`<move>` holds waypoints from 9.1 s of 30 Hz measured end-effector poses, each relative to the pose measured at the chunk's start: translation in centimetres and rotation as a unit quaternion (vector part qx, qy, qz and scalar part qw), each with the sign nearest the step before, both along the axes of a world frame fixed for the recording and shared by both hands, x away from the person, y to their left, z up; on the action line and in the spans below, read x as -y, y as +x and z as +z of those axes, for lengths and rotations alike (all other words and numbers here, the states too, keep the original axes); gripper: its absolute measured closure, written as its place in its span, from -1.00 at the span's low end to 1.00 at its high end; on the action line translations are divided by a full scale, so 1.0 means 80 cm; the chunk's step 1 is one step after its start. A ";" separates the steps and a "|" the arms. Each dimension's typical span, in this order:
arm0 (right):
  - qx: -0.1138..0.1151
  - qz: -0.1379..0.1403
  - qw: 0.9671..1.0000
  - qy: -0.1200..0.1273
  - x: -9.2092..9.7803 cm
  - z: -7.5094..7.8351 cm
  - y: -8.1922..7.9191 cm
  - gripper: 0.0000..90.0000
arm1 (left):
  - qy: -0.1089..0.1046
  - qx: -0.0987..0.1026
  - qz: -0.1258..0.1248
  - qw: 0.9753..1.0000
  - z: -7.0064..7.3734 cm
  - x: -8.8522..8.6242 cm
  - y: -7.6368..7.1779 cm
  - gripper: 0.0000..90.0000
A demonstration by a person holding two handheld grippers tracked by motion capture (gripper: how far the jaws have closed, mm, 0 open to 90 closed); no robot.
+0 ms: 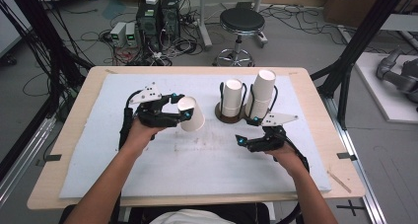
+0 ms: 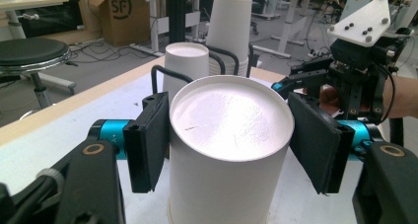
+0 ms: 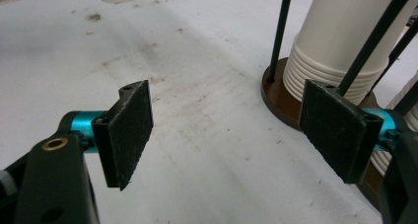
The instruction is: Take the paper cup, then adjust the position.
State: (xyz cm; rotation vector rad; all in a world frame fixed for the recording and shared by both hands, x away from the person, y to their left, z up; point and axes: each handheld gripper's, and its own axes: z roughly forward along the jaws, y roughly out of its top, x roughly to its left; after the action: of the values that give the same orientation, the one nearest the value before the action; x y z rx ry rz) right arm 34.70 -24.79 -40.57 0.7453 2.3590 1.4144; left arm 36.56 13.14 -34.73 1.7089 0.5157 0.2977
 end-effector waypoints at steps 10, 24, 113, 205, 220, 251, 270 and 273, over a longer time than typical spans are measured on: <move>-0.038 0.009 0.999 0.026 0.003 0.008 -0.015 -0.53 | 0.000 0.003 -0.017 1.000 -0.008 0.000 -0.011 -0.22; -0.015 0.039 0.997 0.069 -0.021 0.013 -0.026 -0.53 | 0.018 0.007 -0.028 0.999 -0.018 0.000 -0.018 -0.22; 0.043 0.159 0.985 0.053 -0.077 0.008 -0.015 -0.30 | -0.025 -0.011 -0.133 0.991 -0.019 0.051 -0.029 -0.30; -0.012 0.198 0.973 0.120 -0.032 0.032 -0.010 0.02 | -0.011 -0.030 -0.180 0.983 -0.035 0.034 -0.024 -0.34; -0.050 0.169 0.968 0.180 -0.034 0.032 -0.008 -0.64 | -0.013 -0.018 -0.204 0.979 -0.037 0.038 -0.025 -0.22; -0.040 0.192 0.972 0.130 -0.041 0.038 -0.008 -0.13 | 0.006 -0.027 -0.202 0.979 -0.053 0.044 -0.024 -0.26; -0.027 0.167 0.970 0.175 -0.051 0.034 -0.010 -0.35 | -0.013 -0.023 -0.209 0.978 -0.055 0.045 -0.025 -0.21; -0.030 0.171 0.970 0.173 -0.048 0.035 -0.010 -0.24 | -0.009 -0.028 -0.195 0.980 -0.056 0.046 -0.024 -0.24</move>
State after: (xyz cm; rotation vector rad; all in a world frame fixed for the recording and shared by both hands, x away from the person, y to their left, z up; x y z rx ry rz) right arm 33.94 -20.92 -37.76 0.4784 2.3999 2.0088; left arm 34.65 9.45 -39.18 1.7611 0.2141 -0.0377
